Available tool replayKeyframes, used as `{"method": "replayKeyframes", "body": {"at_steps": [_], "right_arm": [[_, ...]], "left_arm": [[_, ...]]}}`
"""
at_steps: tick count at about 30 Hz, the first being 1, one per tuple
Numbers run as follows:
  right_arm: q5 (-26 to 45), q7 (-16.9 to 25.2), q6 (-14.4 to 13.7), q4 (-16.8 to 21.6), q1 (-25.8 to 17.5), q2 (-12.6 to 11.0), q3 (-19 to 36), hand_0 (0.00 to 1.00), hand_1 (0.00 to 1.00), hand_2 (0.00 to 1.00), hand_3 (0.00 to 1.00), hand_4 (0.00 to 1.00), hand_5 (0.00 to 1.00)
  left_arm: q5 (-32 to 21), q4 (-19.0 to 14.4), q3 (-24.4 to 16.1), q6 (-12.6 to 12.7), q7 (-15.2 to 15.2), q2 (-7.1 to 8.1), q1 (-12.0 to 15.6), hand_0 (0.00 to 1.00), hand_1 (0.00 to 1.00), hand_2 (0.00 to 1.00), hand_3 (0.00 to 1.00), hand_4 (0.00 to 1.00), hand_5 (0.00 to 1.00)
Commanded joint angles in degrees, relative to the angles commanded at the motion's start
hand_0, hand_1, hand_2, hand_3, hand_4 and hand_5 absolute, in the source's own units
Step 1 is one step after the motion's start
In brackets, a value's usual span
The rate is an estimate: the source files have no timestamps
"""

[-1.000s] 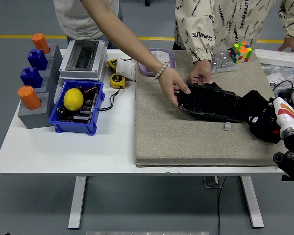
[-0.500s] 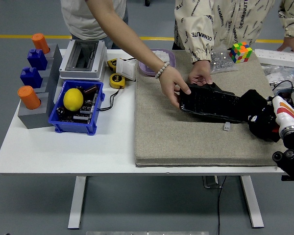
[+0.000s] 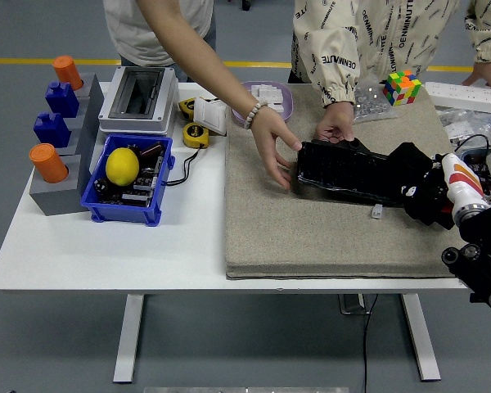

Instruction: Pick the rag up,wipe the panel,place it on the desk

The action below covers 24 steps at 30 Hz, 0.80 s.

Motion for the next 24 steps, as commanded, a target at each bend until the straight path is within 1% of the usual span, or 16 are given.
{"method": "replayKeyframes", "body": {"at_steps": [8, 24], "right_arm": [[0.4, 0.3, -0.2, -0.1, 1.0, 3.0, -0.8, 0.285, 0.406, 0.440, 0.477, 0.959, 0.151], [1.3, 0.6, -0.2, -0.2, 3.7, 7.6, -6.0, 0.285, 0.406, 0.440, 0.477, 0.959, 0.152]], "left_arm": [[-0.1, 0.0, 0.3, 0.0, 0.0, 0.06, 0.0, 0.606, 0.642, 0.655, 0.560, 0.628, 0.443], [-0.2, 0.0, 0.5, 0.0, 0.0, 0.26, -0.2, 0.606, 0.642, 0.656, 0.561, 0.628, 0.444]]}}
